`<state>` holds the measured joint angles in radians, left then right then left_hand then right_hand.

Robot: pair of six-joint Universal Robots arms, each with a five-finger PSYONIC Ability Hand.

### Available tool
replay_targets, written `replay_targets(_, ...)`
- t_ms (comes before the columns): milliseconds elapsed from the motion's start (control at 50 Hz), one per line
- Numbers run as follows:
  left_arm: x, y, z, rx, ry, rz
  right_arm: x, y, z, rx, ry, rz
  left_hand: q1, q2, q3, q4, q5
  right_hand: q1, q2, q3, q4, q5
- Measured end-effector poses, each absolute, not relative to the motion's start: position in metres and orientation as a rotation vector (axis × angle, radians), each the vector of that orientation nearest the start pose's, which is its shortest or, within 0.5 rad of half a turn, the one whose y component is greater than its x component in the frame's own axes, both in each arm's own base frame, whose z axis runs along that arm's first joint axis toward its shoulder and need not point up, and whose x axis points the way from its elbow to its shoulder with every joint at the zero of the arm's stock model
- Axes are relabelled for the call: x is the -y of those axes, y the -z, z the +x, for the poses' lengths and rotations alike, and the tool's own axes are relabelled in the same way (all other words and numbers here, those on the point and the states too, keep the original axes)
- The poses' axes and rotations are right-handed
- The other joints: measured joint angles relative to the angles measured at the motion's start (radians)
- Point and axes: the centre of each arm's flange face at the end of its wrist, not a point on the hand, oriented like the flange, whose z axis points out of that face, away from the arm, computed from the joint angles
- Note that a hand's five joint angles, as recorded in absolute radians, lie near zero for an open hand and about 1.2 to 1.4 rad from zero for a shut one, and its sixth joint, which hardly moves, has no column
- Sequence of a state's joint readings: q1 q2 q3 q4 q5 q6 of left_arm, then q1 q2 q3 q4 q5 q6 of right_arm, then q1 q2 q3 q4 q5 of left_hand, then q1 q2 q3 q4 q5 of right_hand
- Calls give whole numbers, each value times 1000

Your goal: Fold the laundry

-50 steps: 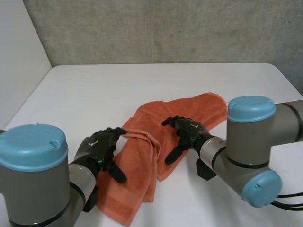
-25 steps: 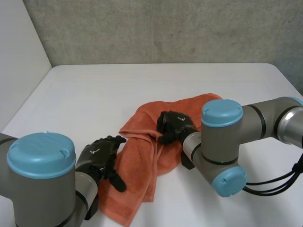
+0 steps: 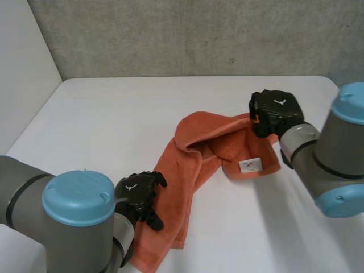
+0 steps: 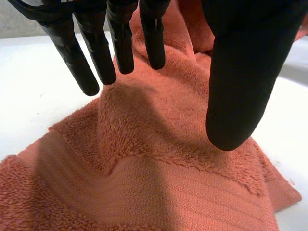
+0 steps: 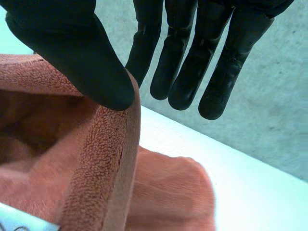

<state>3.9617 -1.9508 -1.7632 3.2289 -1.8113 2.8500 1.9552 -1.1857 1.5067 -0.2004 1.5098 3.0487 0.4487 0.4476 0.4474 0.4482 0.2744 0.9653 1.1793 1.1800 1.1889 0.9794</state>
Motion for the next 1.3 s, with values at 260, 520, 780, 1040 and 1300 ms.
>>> replay_targets(260,151,-135,-296,-2963,1747,504,293,-205,237,-2190,1931,-741,93,95,94,94,93,0,0,0,0,0)
replay_targets(520,159,-125,-299,-2950,1770,489,298,-204,229,-2215,1959,-789,283,278,276,277,273,0,0,0,0,0)
replay_targets(780,160,-119,-299,-2951,1739,504,306,-209,222,-2232,2047,-943,617,621,607,619,613,0,0,0,2,0)
replay_targets(1040,171,-204,-292,-2765,2137,453,306,-279,212,-2126,2251,-924,698,759,752,765,725,17,3,0,5,0)
replay_targets(1300,200,-267,-255,-2601,2399,271,283,-303,213,-2198,2089,-1250,702,762,755,769,734,17,4,0,5,7)
